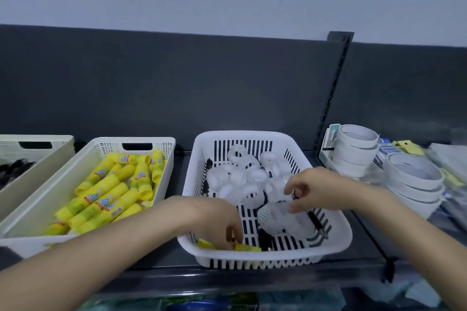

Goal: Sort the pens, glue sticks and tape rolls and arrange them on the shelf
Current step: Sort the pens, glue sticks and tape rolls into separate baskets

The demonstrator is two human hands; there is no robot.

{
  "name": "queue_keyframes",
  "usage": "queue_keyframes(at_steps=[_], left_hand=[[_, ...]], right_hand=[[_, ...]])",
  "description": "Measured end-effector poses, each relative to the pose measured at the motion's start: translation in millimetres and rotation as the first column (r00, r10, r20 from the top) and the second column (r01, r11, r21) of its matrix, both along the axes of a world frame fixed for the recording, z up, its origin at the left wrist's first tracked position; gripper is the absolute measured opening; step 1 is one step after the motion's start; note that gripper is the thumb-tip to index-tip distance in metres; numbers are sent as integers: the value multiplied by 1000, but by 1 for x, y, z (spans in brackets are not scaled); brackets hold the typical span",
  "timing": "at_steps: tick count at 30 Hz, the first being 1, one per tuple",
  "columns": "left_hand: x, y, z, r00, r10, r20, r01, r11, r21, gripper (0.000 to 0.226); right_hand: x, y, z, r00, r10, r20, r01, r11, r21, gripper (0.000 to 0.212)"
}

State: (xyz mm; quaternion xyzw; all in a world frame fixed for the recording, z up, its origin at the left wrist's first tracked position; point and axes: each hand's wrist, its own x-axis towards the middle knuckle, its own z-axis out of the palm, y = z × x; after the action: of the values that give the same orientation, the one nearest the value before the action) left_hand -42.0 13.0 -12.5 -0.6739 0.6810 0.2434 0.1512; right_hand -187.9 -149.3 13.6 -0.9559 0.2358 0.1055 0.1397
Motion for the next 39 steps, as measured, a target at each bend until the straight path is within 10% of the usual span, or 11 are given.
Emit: queue_keyframes(at_steps=[7,11,16,26,34,39], left_hand=[[7,-15,-13,983,-13,184,33,994,-108,13],[33,-13,-2,966,206,-158,-239,945,-224,27],[52,0,17,740,345,-578,-559,792,-244,34],[69,18,14,535,350,-769,-731,648,-213,14],[66,14,10,549,344,-762,-712,669,-212,19],[66,12,7,575,346,-741,-699,679,-225,20]], right_hand=[[5,8,-9,977,-159,-144,136,978,-160,12],[17,21,-18,943,-200,-266,171,977,-129,31],[30,21,-28,922,-292,-254,276,956,-98,37],[28,32,-30,879,-311,-362,348,937,40,14],[15,35,-27,863,-499,-76,454,701,550,20],[12,29,-15,798,-590,122,423,693,584,30]])
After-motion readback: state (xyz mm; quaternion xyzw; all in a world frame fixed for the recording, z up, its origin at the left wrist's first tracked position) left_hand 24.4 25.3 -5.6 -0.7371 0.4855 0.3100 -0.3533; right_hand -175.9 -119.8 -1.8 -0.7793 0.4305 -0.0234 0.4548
